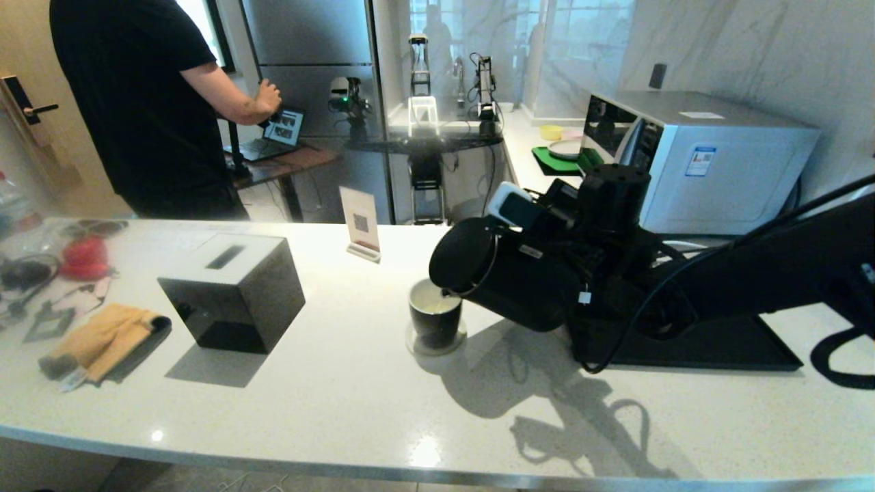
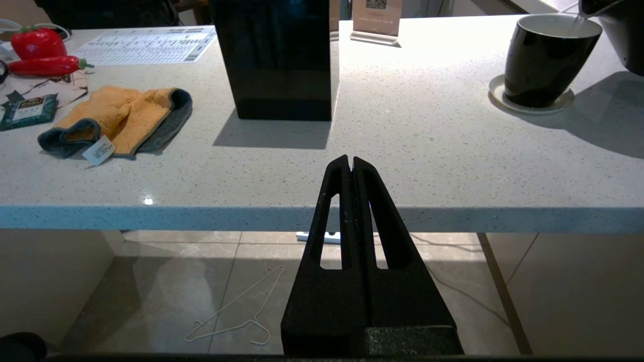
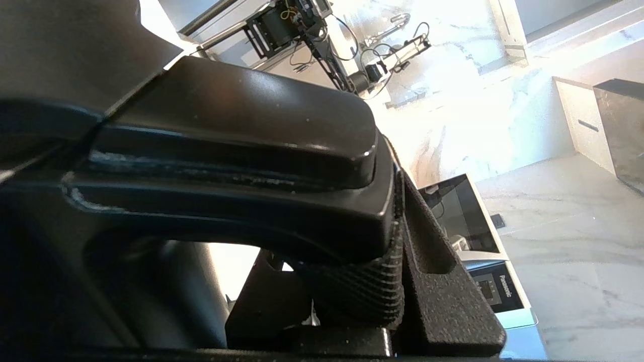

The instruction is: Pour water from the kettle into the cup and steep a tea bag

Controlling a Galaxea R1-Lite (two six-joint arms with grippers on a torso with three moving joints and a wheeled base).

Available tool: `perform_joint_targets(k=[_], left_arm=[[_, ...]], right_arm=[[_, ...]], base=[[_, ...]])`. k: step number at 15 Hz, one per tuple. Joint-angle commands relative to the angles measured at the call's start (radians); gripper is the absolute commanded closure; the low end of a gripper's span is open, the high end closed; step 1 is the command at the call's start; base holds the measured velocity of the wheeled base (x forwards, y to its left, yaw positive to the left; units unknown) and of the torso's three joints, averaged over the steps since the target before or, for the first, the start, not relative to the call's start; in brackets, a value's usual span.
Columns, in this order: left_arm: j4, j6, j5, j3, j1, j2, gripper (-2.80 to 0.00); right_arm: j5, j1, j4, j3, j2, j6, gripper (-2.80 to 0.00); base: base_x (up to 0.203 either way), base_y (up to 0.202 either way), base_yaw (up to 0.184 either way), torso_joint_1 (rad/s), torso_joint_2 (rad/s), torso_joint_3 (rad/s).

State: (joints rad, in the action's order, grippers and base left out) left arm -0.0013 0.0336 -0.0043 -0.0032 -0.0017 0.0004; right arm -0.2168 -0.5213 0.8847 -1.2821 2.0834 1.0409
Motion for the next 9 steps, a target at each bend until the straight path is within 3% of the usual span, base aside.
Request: perform_joint_targets(k=[1,9], left_arm=[[0.000,0.000,0.000,0.000,0.000,0.000,0.00],[0.000,0.000,0.000,0.000,0.000,0.000,0.00]], right_arm=[[-0.001,0.000,-0.005,-0.006,0.001,0.005,0.00],[0.001,0.000,-0.007,-0.011,-0.002,-0.001,0.00]], base=[[0.000,0.000,0.000,0.000,0.00,0.000],[0.000,0.000,0.000,0.000,0.00,0.000]])
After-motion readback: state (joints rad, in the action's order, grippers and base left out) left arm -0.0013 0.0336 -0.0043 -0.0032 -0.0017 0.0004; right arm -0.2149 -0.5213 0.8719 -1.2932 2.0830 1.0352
